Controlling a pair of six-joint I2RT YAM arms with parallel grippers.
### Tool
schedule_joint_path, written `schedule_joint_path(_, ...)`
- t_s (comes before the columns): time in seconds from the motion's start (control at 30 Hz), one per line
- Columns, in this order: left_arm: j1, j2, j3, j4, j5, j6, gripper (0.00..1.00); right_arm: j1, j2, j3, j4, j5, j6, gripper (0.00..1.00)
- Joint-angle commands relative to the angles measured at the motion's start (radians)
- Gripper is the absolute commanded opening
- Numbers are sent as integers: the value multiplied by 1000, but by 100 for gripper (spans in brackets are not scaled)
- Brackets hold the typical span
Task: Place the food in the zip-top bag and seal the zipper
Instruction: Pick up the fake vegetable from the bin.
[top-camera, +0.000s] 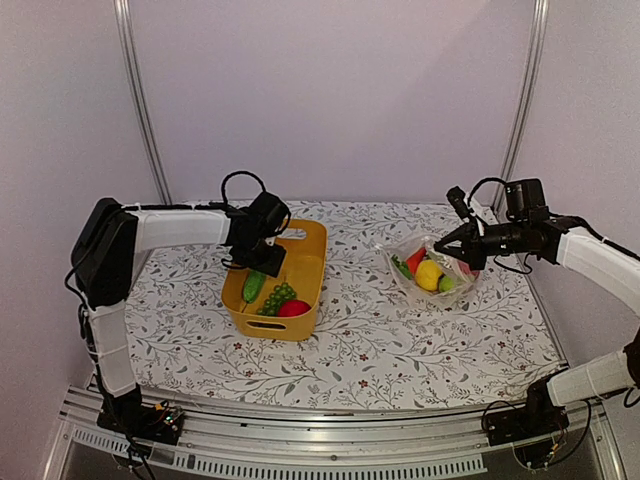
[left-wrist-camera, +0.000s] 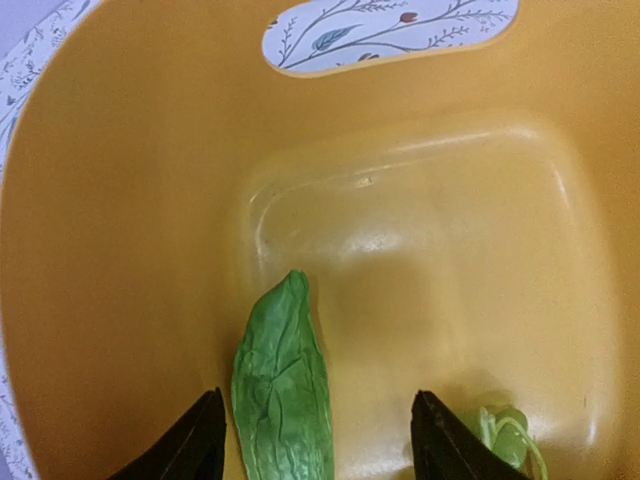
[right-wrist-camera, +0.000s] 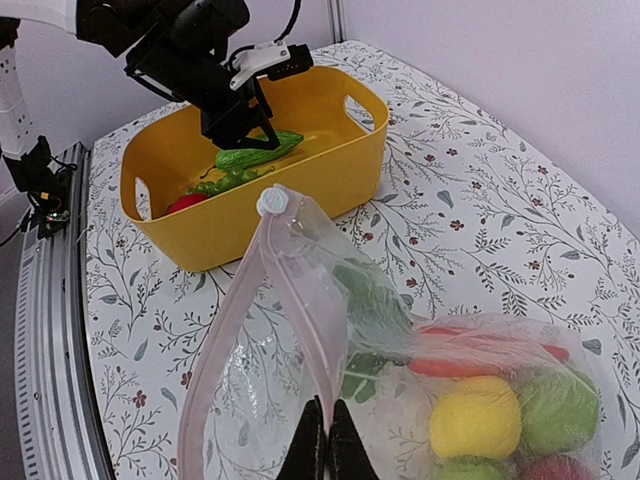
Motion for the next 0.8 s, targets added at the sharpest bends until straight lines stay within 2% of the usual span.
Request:
schedule_joint_path(0.0, 15, 41, 37, -35, -67, 2, 63, -2, -28, -16, 7, 2, -15, 0)
schedule_joint_path(0.3, 21, 111, 72, -74, -107, 2, 63, -2, -43, -20, 7, -3, -14, 0)
schedule_joint_path(0.77, 26, 144, 104, -108, -40, 1, 53, -1, -43, -22, 6, -5, -16, 0)
